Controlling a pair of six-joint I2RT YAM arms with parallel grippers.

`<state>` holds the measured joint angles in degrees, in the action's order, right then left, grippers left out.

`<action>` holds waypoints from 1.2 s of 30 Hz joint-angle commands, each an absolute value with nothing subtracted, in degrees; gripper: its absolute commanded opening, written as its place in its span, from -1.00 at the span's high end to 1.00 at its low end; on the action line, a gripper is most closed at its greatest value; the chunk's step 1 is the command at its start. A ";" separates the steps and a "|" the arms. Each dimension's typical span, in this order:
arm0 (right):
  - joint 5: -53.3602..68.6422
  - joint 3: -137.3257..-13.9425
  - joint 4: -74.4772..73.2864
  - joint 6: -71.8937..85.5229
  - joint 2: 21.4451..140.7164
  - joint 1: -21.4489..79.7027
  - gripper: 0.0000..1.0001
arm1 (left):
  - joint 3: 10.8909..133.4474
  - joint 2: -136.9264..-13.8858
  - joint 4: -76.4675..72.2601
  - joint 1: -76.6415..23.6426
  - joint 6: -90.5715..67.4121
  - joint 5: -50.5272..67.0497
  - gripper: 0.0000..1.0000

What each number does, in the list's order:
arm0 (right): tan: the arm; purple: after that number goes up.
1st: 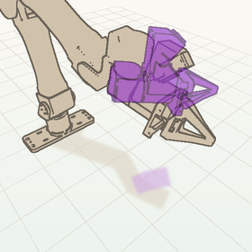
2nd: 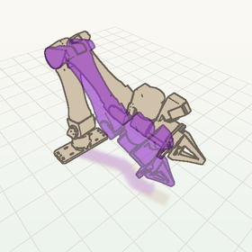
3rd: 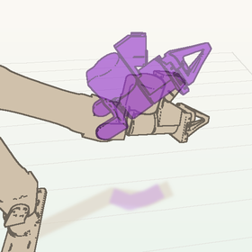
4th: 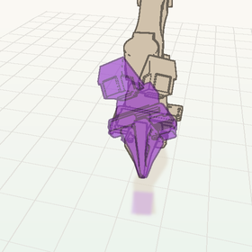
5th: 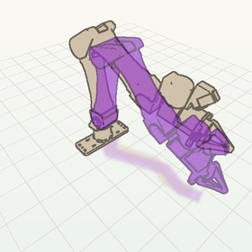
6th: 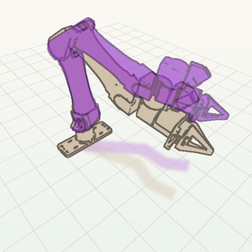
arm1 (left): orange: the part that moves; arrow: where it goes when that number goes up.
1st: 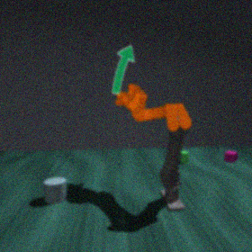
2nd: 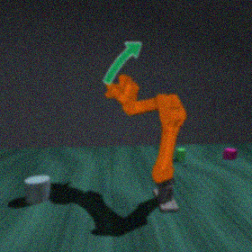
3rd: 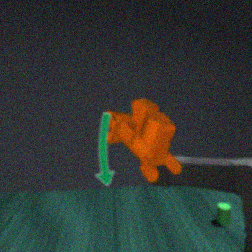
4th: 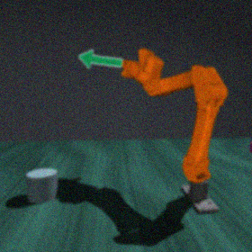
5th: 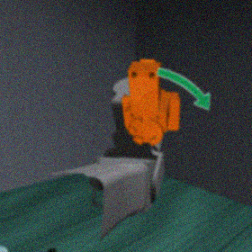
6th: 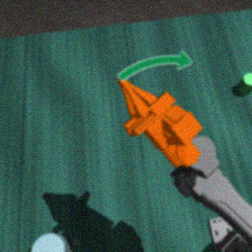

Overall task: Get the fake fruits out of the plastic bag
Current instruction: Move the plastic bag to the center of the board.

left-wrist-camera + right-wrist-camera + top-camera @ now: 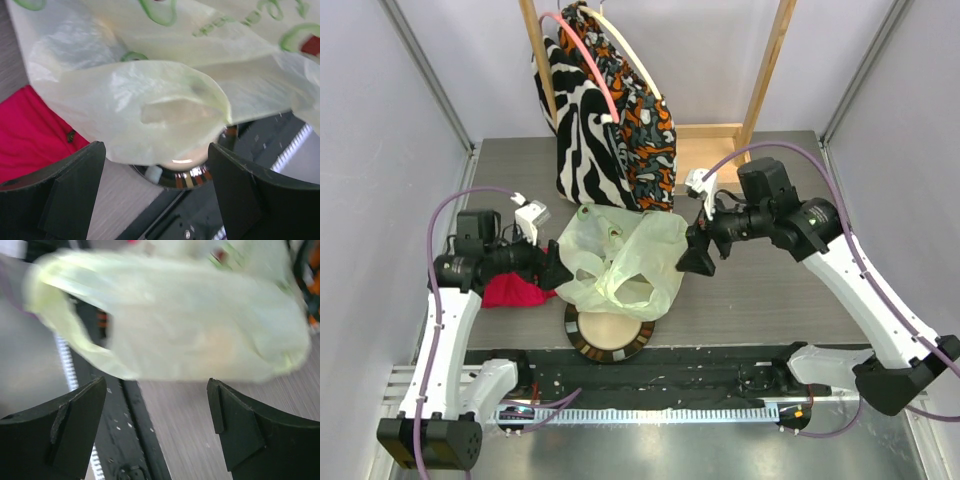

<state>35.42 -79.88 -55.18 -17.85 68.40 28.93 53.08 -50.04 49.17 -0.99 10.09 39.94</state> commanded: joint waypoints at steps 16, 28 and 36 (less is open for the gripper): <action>36.40 -88.25 -46.07 -10.20 79.98 57.30 -0.71 | 55.37 -58.71 58.29 -10.28 29.10 47.63 -0.66; 27.15 -85.96 -39.20 -8.70 85.16 63.90 -0.74 | 52.04 -63.11 50.37 -15.38 26.19 42.37 -0.47; 22.68 -82.01 -37.88 -4.76 86.57 65.13 -0.72 | 51.24 -63.19 47.64 -15.38 24.79 41.39 -0.39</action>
<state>26.30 -83.77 -40.75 -8.12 86.54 64.12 51.16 -63.48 51.57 -15.25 26.41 41.56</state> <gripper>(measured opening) 0.863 0.679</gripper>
